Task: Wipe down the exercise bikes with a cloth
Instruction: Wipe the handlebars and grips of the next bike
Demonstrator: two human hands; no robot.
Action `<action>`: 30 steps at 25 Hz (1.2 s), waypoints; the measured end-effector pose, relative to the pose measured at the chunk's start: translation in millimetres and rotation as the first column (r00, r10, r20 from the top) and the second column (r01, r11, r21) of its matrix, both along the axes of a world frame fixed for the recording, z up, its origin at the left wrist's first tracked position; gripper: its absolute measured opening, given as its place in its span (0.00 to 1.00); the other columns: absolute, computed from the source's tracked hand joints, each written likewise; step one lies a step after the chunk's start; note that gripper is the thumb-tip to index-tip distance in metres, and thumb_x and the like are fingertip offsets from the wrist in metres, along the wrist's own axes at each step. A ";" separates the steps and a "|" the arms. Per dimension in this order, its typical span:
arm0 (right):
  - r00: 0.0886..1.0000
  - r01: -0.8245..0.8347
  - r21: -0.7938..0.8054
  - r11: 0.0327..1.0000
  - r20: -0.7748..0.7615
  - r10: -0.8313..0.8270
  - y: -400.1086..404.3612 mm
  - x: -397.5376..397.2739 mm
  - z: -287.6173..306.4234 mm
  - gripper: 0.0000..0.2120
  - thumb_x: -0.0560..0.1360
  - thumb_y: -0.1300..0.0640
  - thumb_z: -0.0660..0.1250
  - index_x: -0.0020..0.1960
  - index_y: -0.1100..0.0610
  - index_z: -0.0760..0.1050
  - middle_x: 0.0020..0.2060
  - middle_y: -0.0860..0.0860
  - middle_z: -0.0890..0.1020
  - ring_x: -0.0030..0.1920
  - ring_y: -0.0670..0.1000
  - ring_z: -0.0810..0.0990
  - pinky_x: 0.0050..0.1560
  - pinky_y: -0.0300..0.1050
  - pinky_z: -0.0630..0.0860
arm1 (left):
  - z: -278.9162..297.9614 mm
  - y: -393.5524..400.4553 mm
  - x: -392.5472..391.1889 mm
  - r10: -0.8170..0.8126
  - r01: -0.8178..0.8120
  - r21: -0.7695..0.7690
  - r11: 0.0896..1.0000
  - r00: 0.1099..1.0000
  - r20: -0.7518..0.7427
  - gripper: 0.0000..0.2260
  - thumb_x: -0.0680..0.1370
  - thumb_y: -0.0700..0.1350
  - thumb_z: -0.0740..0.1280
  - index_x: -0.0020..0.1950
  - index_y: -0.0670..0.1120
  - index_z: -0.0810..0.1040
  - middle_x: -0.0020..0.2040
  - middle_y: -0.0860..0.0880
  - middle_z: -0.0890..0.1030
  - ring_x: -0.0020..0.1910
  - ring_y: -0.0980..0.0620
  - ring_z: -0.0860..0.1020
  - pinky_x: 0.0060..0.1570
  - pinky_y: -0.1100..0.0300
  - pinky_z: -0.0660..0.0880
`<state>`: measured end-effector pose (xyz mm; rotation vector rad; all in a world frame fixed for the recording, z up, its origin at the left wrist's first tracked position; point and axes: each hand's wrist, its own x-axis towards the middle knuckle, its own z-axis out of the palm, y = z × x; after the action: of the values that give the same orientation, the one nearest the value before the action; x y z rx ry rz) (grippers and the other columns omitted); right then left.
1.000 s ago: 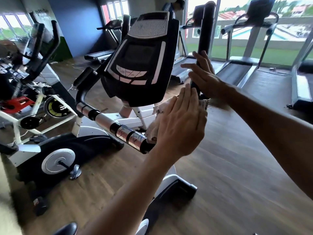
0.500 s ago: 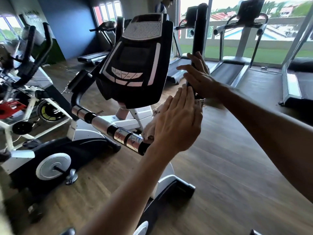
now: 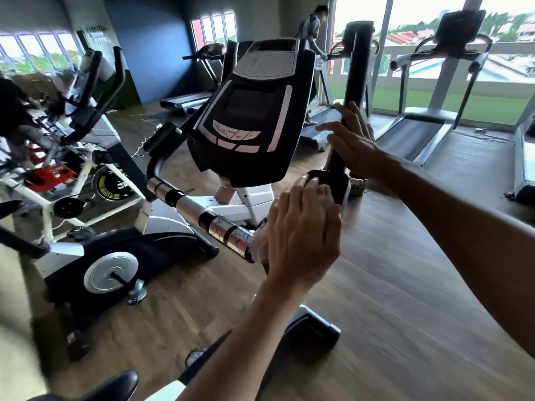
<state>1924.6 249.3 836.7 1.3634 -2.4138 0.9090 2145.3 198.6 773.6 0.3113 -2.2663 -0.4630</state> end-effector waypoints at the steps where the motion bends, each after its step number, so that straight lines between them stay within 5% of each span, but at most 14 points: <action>1: 1.000 0.006 0.020 1.000 -0.006 -0.005 0.8 0.7 1.3 0.22 0.81 0.45 0.49 0.71 0.45 0.71 0.82 0.49 0.51 0.81 0.51 0.39 0.79 0.64 0.41 | -1.6 1.9 0.9 0.023 -0.024 -0.002 1.000 0.997 -0.077 0.17 0.83 0.52 0.57 0.63 0.41 0.74 0.59 0.43 0.77 0.57 0.45 0.75 0.59 0.44 0.73; 3: 0.999 0.039 0.087 0.995 -0.030 -0.036 1.6 2.3 5.3 0.19 0.85 0.47 0.51 0.72 0.46 0.69 0.82 0.48 0.49 0.81 0.50 0.38 0.78 0.65 0.37 | -0.5 3.6 1.9 0.077 -0.080 -0.013 0.997 0.981 -0.179 0.14 0.82 0.51 0.59 0.56 0.41 0.74 0.50 0.44 0.76 0.49 0.45 0.74 0.51 0.44 0.73; 7: 0.995 0.095 0.133 0.987 0.002 -0.096 2.8 18.4 11.4 0.19 0.85 0.48 0.54 0.75 0.49 0.68 0.83 0.50 0.46 0.81 0.50 0.37 0.77 0.60 0.32 | 6.1 -21.0 21.9 0.263 -0.254 0.068 0.965 0.945 -0.195 0.14 0.82 0.53 0.57 0.54 0.43 0.73 0.50 0.45 0.76 0.50 0.44 0.74 0.53 0.45 0.73; 10: 0.998 0.016 -0.027 1.000 0.066 -0.014 4.4 50.7 11.4 0.20 0.82 0.46 0.58 0.71 0.51 0.71 0.81 0.54 0.51 0.81 0.53 0.40 0.78 0.58 0.34 | 1.4 -31.5 31.6 0.399 -0.408 0.030 0.913 0.904 0.154 0.23 0.80 0.59 0.47 0.57 0.45 0.72 0.58 0.43 0.75 0.60 0.43 0.72 0.63 0.46 0.67; 13: 0.998 -0.044 -0.109 0.993 -0.041 0.040 1.4 89.4 7.7 0.19 0.80 0.47 0.62 0.67 0.53 0.72 0.76 0.54 0.59 0.79 0.54 0.50 0.79 0.60 0.41 | -5.3 -24.5 35.1 0.235 -0.270 0.047 0.962 0.899 0.369 0.34 0.77 0.61 0.39 0.70 0.48 0.73 0.72 0.44 0.65 0.72 0.46 0.62 0.72 0.48 0.54; 15: 0.985 -0.057 -0.058 0.997 -0.168 0.046 -0.7 107.4 -1.6 0.20 0.78 0.45 0.61 0.66 0.53 0.73 0.75 0.54 0.63 0.79 0.54 0.55 0.79 0.61 0.40 | -8.6 -31.7 47.2 0.106 -0.148 0.152 0.977 0.962 0.253 0.34 0.78 0.61 0.41 0.80 0.50 0.65 0.76 0.48 0.59 0.75 0.53 0.58 0.74 0.47 0.52; 18: 0.930 0.020 0.014 1.000 -0.368 -0.014 -4.0 118.3 -19.1 0.19 0.79 0.42 0.60 0.63 0.51 0.76 0.68 0.49 0.73 0.75 0.50 0.66 0.79 0.62 0.38 | -28.2 -46.7 64.2 0.053 -0.056 0.012 0.998 0.982 0.179 0.26 0.84 0.56 0.49 0.78 0.46 0.68 0.74 0.48 0.69 0.73 0.52 0.65 0.76 0.46 0.57; 21: 0.921 0.092 0.033 0.995 -0.382 -0.072 -8.7 122.7 -23.2 0.19 0.80 0.40 0.57 0.62 0.48 0.76 0.63 0.45 0.78 0.71 0.49 0.72 0.79 0.60 0.37 | -46.9 -28.8 45.6 0.264 -0.257 -0.081 0.963 0.958 0.108 0.21 0.84 0.51 0.53 0.65 0.41 0.79 0.59 0.44 0.82 0.62 0.44 0.76 0.68 0.48 0.67; 24: 0.915 0.155 0.078 0.985 -0.388 -0.113 -11.0 124.0 -22.3 0.21 0.80 0.38 0.54 0.62 0.48 0.76 0.64 0.46 0.79 0.70 0.49 0.73 0.78 0.59 0.37 | -49.5 -2.5 21.8 0.357 -0.358 -0.046 0.933 0.934 -0.026 0.14 0.82 0.46 0.57 0.51 0.41 0.81 0.47 0.43 0.83 0.49 0.42 0.78 0.56 0.49 0.71; 30: 0.918 0.214 0.073 0.974 -0.355 -0.175 -5.5 135.2 -25.1 0.22 0.81 0.38 0.50 0.59 0.47 0.78 0.64 0.43 0.80 0.69 0.49 0.75 0.79 0.63 0.41 | -68.6 -78.1 49.2 -0.029 -0.015 -0.461 0.887 0.996 -0.088 0.19 0.84 0.51 0.57 0.63 0.40 0.81 0.53 0.45 0.83 0.53 0.44 0.80 0.61 0.48 0.71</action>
<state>2059.8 243.8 811.6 1.1729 -2.2966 0.4453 2194.5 120.5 705.1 0.0342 -2.2047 0.0690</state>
